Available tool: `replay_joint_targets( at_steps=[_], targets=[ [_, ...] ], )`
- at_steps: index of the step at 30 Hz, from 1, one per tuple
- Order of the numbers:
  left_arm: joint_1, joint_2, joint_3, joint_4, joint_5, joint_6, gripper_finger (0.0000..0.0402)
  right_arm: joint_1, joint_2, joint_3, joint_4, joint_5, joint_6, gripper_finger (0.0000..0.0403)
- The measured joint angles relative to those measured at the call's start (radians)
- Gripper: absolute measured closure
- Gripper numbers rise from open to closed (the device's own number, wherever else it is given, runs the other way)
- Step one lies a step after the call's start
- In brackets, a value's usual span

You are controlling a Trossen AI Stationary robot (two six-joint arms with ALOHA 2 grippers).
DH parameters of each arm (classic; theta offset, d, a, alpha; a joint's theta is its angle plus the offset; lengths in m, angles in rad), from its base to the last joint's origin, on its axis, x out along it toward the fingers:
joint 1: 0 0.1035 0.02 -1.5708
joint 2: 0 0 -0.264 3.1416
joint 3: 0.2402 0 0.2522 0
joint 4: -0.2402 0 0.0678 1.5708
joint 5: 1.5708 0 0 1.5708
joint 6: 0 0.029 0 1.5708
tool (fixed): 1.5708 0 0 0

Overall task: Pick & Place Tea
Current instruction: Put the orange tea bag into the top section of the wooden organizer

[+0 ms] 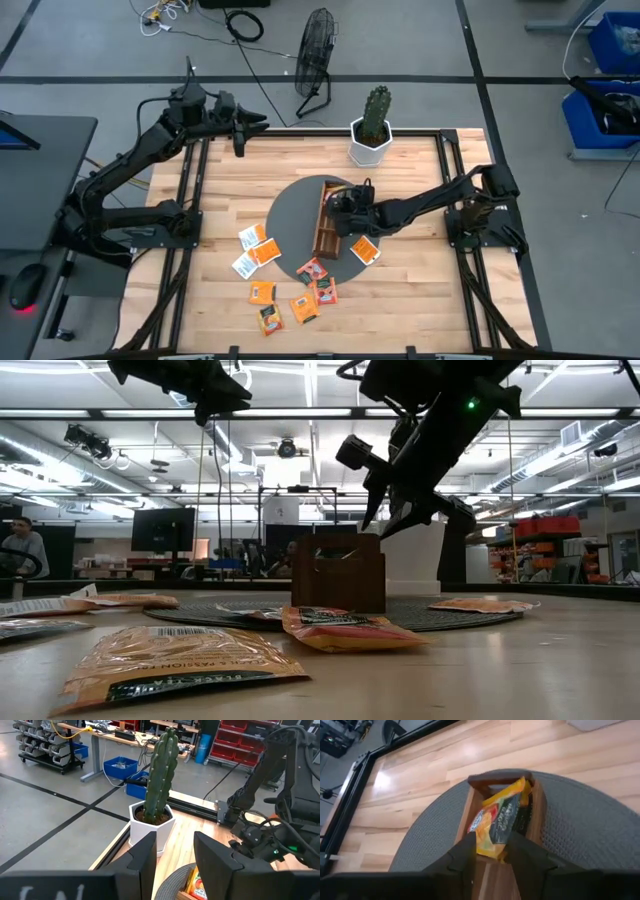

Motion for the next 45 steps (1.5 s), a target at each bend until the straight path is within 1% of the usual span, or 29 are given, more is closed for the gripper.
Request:
replay_joint_targets(
  at_steps=[18, 22, 27, 30, 32, 35, 37, 39, 41, 43, 45],
  targets=[
    [-0.003, 0.0, 0.0, -0.031, 0.0, -0.004, 0.0268, 0.057, -0.138, 0.0, -0.033, 0.031, -0.163, 0.0272],
    [-0.022, 0.0, 0.0, -0.089, 0.0, -0.007, 0.0268, 0.057, -0.181, 0.0, -0.06, -0.01, -0.249, 0.0272],
    [-0.079, 0.0, 0.0, -0.179, 0.017, -0.006, 0.027, 0.058, -0.251, 0.0, -0.1, -0.054, -0.349, 0.0278],
    [-0.119, 0.0, 0.0, -0.216, 0.031, -0.008, 0.0286, 0.058, -0.292, 0.0, -0.134, -0.103, -0.437, 0.0298],
    [-0.145, 0.0, 0.0, -0.235, 0.031, -0.029, 0.0305, 0.061, -0.32, 0.0, -0.16, -0.126, -0.482, 0.032],
    [-0.187, 0.0, 0.0, -0.243, 0.031, -0.059, 0.0344, 0.072, -0.359, 0.0, -0.194, -0.133, -0.558, 0.0364],
    [-0.218, -0.008, 0.0, -0.243, 0.015, -0.075, 0.0377, 0.083, -0.383, 0.0, -0.208, -0.135, -0.598, 0.0391],
    [-0.253, -0.017, 0.0, -0.241, -0.027, -0.108, 0.0393, 0.096, -0.401, 0.0, -0.22, -0.138, -0.632, 0.0394],
    [-0.293, -0.025, 0.0, -0.243, -0.071, -0.13, 0.0394, 0.111, -0.415, 0.0, -0.222, -0.142, -0.659, 0.0392],
    [-0.335, -0.034, 0.0, -0.253, -0.076, -0.137, 0.0395, 0.131, -0.427, 0.0, -0.222, -0.152, -0.7, 0.0397],
    [-0.379, -0.049, 0.0, -0.299, -0.076, -0.139, 0.0396, 0.148, -0.434, 0.0, -0.223, -0.165, -0.725, 0.0399]
  ],
)
